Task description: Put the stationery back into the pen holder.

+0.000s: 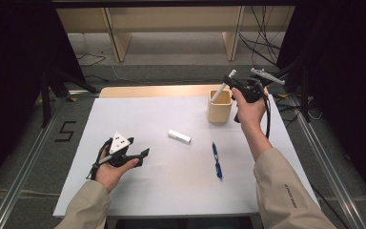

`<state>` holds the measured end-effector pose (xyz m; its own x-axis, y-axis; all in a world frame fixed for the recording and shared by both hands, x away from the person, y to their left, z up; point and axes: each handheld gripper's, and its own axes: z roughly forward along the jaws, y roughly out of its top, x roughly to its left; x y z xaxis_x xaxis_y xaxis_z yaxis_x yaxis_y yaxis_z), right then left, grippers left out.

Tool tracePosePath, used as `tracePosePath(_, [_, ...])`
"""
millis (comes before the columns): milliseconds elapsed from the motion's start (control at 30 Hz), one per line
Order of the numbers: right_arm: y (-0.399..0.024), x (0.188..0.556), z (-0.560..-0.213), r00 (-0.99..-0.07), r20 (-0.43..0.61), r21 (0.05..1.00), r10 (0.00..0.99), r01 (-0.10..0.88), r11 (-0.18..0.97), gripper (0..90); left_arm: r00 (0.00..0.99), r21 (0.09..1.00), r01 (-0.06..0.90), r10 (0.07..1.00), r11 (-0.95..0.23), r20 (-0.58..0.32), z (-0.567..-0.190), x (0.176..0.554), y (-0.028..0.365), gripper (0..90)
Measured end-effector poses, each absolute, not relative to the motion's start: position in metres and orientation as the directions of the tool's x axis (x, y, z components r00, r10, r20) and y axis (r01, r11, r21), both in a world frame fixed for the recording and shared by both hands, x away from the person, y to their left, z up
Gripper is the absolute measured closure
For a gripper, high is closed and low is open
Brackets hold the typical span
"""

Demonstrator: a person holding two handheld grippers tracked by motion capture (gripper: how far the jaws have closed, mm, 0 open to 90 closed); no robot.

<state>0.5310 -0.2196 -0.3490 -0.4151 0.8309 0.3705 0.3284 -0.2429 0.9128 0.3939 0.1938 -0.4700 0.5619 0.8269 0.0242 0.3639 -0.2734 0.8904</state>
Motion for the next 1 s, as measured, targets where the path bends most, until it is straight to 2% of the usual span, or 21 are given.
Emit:
tracePosePath(500, [-0.227, 0.537, -0.353, -0.358, 0.337, 0.924, 0.871, 0.305, -0.232, 78.8, 0.563, 0.889, 0.365, 0.826, -0.278, 0.027, -0.471, 0.394, 0.193, 24.3])
tracePosePath(1000, [-0.225, 0.545, -0.363, -0.321, 0.304, 0.925, 0.897, 0.326, -0.197, 78.6, 0.564, 0.888, 0.364, 0.825, -0.281, 0.029, -0.471, 0.394, 0.193, 24.3])
